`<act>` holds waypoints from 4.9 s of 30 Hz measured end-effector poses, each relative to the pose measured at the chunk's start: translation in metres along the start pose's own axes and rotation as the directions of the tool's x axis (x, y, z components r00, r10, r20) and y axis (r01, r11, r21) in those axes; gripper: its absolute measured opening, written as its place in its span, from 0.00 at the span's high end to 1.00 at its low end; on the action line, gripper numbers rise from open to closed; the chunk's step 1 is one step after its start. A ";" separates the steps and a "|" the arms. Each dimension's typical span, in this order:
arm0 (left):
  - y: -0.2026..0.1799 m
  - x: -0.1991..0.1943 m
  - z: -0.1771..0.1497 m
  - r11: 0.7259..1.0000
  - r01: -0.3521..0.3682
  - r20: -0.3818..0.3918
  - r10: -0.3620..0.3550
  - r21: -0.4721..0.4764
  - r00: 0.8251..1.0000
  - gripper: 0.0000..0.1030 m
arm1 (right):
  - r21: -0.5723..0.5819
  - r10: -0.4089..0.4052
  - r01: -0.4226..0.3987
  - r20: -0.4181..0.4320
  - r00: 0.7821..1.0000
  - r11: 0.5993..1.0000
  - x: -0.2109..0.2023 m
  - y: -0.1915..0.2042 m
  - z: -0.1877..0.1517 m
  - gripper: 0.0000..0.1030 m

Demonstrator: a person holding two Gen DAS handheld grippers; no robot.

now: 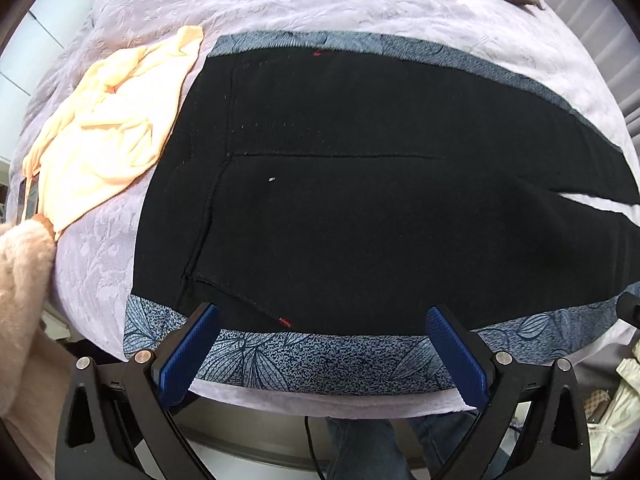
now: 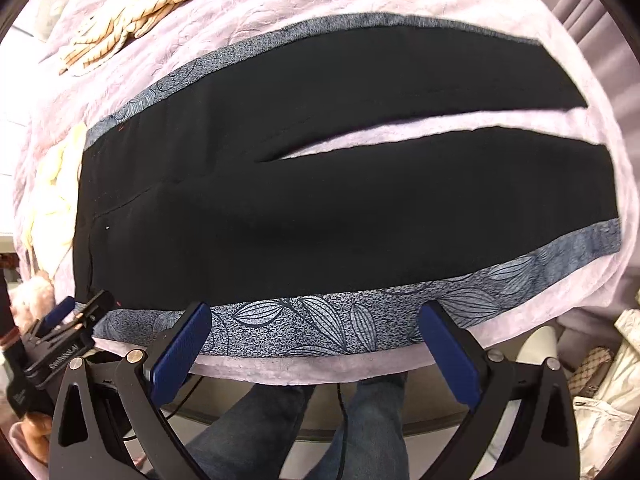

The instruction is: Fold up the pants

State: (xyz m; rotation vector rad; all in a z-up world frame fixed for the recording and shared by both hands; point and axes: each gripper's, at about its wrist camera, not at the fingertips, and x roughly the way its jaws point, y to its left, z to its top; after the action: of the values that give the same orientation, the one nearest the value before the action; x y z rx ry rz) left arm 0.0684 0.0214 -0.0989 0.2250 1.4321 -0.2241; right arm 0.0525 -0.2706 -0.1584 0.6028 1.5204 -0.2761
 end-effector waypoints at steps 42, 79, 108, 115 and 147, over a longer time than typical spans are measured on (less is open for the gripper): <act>0.060 0.037 -0.063 0.995 0.065 -0.068 -0.070 -0.081 0.995 0.00 | 0.301 0.619 -0.591 0.004 0.785 0.748 0.094 -0.081 -0.047 0.06; 0.131 0.089 -0.075 0.800 0.430 0.022 -0.464 -0.419 0.886 0.64 | 0.376 0.694 -0.666 0.079 0.716 0.645 0.111 -0.059 -0.041 0.58; 0.117 0.034 0.128 0.922 0.307 0.156 -0.276 -0.237 0.948 0.09 | 0.127 0.548 -0.540 -0.042 0.835 0.832 0.104 -0.030 0.276 0.25; 0.126 0.044 0.116 0.951 0.161 0.160 -0.121 -0.263 0.980 0.05 | -0.096 0.558 -0.561 -0.064 0.828 0.822 0.042 0.009 0.223 0.20; 0.002 0.057 -0.045 0.996 0.093 0.003 -0.093 0.003 0.996 0.05 | 0.058 0.326 -0.326 -0.001 0.945 0.944 0.019 -0.047 0.059 0.22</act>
State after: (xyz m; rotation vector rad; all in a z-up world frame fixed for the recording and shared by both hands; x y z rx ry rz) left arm 0.0336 0.0350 -0.1611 0.1601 1.4407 -0.3021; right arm 0.0788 -0.3368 -0.1897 0.8902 1.3998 -0.0608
